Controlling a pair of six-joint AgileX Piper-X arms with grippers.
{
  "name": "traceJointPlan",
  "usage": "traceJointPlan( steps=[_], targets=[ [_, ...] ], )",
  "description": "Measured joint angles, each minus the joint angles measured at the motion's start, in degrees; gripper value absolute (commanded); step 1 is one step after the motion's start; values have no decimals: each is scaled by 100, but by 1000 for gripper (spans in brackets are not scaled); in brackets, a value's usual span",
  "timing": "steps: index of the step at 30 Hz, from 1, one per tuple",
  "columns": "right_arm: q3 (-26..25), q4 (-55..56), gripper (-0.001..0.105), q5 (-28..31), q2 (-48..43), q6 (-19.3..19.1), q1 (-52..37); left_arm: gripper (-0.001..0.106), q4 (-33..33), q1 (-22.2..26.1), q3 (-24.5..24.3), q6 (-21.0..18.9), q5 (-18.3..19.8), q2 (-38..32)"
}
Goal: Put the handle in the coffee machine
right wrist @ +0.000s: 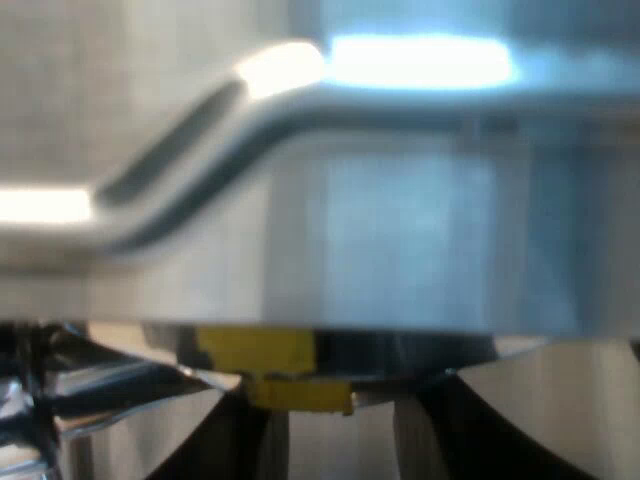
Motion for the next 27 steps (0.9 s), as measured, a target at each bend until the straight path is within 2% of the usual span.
traceJointPlan(
  steps=[6, 7, 8, 17, 27],
  targets=[
    [8, 3, 28, 0, 0, 0, 0, 0, 0, 0, 0, 30, 110, 247],
    [8, 3, 28, 0, 0, 0, 0, 0, 12, 0, 0, 35, 181, 261],
    [8, 3, 28, 0, 0, -11, 0, 0, 35, -24, 0, 33, 417, 323],
    [8, 3, 28, 0, 0, -29, 0, 0, 283, -379, 0, 33, 474, 325],
    [8, 3, 28, 0, 0, -43, -4, 0, 749, -411, 25, 21, 601, 325]
  ],
)
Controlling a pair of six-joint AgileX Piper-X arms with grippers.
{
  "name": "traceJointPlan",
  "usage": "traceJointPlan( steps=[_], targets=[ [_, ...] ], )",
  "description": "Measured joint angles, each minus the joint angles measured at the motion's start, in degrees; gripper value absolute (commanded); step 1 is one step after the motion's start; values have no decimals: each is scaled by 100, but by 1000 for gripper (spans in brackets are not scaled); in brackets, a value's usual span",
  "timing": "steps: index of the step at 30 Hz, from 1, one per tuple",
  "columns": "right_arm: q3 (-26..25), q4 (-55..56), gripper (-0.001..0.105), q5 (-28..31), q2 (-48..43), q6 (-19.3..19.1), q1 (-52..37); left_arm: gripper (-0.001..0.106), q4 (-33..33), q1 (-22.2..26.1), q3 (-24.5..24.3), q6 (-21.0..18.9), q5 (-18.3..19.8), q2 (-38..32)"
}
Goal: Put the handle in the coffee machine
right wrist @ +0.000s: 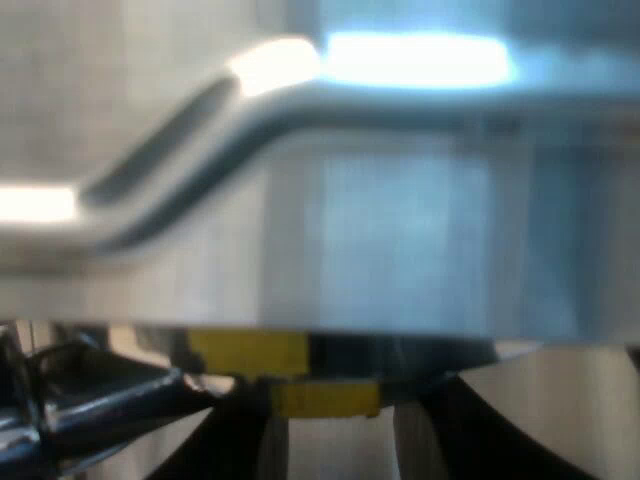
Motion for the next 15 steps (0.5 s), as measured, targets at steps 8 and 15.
traceJointPlan(
  steps=[8, 15],
  targets=[
    [0, 0, 28, 0, 0, -204, -9, 0, 81, 0, 391, -175, 132, 0],
    [0, 0, 28, 0, -13, -218, -9, 0, 119, 0, 450, -484, 338, -17]
  ],
)
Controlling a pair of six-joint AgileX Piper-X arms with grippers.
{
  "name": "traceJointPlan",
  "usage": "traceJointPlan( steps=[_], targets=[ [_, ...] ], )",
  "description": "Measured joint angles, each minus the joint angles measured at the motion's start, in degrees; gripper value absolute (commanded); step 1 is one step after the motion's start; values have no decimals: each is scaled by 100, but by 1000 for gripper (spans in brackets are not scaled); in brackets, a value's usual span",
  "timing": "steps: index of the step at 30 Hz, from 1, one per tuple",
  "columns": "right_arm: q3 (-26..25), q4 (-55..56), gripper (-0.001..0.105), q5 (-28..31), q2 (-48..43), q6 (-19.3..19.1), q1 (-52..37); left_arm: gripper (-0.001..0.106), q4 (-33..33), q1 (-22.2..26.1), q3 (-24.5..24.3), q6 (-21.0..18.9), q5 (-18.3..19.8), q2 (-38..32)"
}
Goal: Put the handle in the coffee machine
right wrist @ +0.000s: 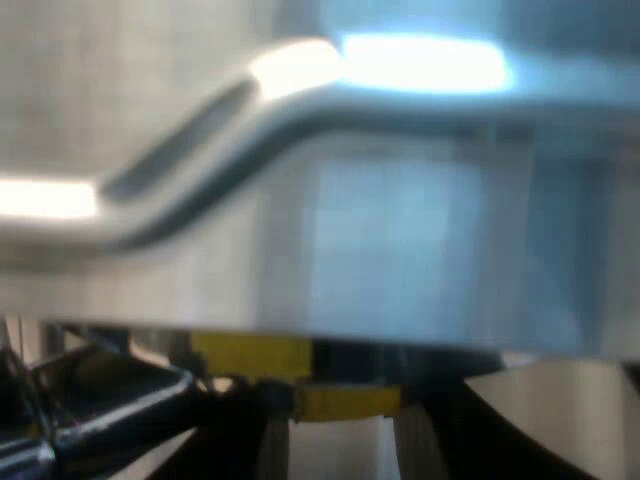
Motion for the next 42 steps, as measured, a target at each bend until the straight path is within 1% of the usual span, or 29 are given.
traceJointPlan(
  steps=[4, 6, 7, 9, 13, 16, 18, 21, 25, 29, 30, 32, 35, 38, 42],
  targets=[
    [0, 123, 28, 0, -36, 0, 0, 0, -47, -57, 132, -120, 0, -167],
    [0, 166, 28, 0, -38, 0, 0, 0, -162, -97, 243, -257, 0, -324],
    [0, 168, 28, 0, -38, 0, 0, 0, -200, -106, 254, -265, 0, -359],
    [0, 166, 28, 0, -38, 0, 0, 0, -224, -149, 261, -408, 0, -440],
    [0, 248, 28, 18, -57, 0, 0, 0, -229, -306, 261, -485, 0, -446],
    [0, 540, 28, 38, -135, 0, 40, 0, -257, -425, 261, -566, -94, -446],
    [0, 738, 28, 89, -196, 25, 67, 0, -257, -470, 261, -688, -119, -446],
    [-20, 951, 28, 105, -247, 209, 86, 0, -257, -479, 261, -747, -117, -446],
    [-30, 1259, 28, 76, -333, 356, 107, 0, -257, -482, 261, -808, -117, -446],
    [-30, 2090, 28, -299, -599, 673, 126, 0, -257, -491, 261, -866, -117, -446],
    [-30, 2130, 28, -317, -628, 711, 133, 0, -257, -491, 261, -872, -117, -446],
    [84, 2425, 28, -597, -805, 883, 171, 0, -257, -491, 261, -907, -117, -446],
    [306, 2441, 28, -758, -1029, 932, 236, 0, -257, -491, 261, -957, -117, -446],
    [467, 2441, 28, -793, -1226, 943, 271, 0, -257, -491, 297, -977, -99, -446],
    [822, 2349, 28, -935, -1643, 957, 331, 0, -257, -491, 346, -989, -80, -446]
  ],
)
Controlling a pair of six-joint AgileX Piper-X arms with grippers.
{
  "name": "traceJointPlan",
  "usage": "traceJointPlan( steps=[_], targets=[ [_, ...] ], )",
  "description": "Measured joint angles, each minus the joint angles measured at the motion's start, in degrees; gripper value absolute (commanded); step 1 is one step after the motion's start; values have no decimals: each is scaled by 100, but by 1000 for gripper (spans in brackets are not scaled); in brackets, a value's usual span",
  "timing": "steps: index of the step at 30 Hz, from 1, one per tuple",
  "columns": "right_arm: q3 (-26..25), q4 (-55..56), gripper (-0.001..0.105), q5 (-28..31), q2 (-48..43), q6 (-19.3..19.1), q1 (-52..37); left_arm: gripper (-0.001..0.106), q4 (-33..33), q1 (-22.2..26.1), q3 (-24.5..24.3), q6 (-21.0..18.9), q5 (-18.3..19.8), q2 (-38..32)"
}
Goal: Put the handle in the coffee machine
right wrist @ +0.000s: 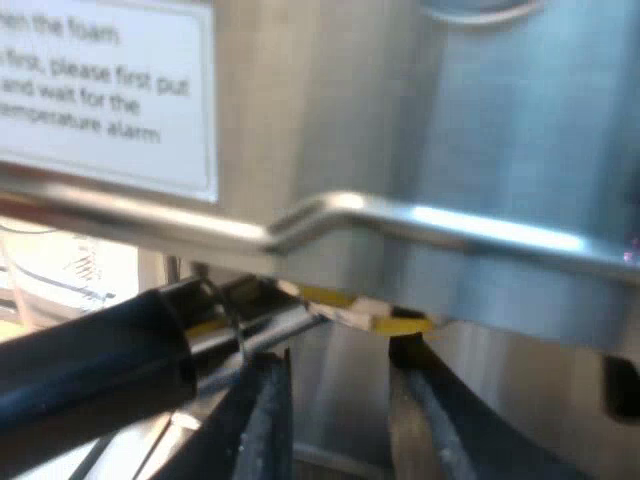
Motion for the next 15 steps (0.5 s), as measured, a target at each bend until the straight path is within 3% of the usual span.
traceJointPlan(
  steps=[6, 12, 15],
  targets=[
    [331, 262, 28, -145, -486, 6, 117, 0, -100, 0, 209, -19, 17, -101],
    [433, 1582, 28, -909, -1388, 442, 160, 0, -451, 0, 321, -84, -88, -454],
    [433, 1861, 28, -987, -1782, 484, 304, 0, -552, -52, 321, -239, -88, -478]
  ],
)
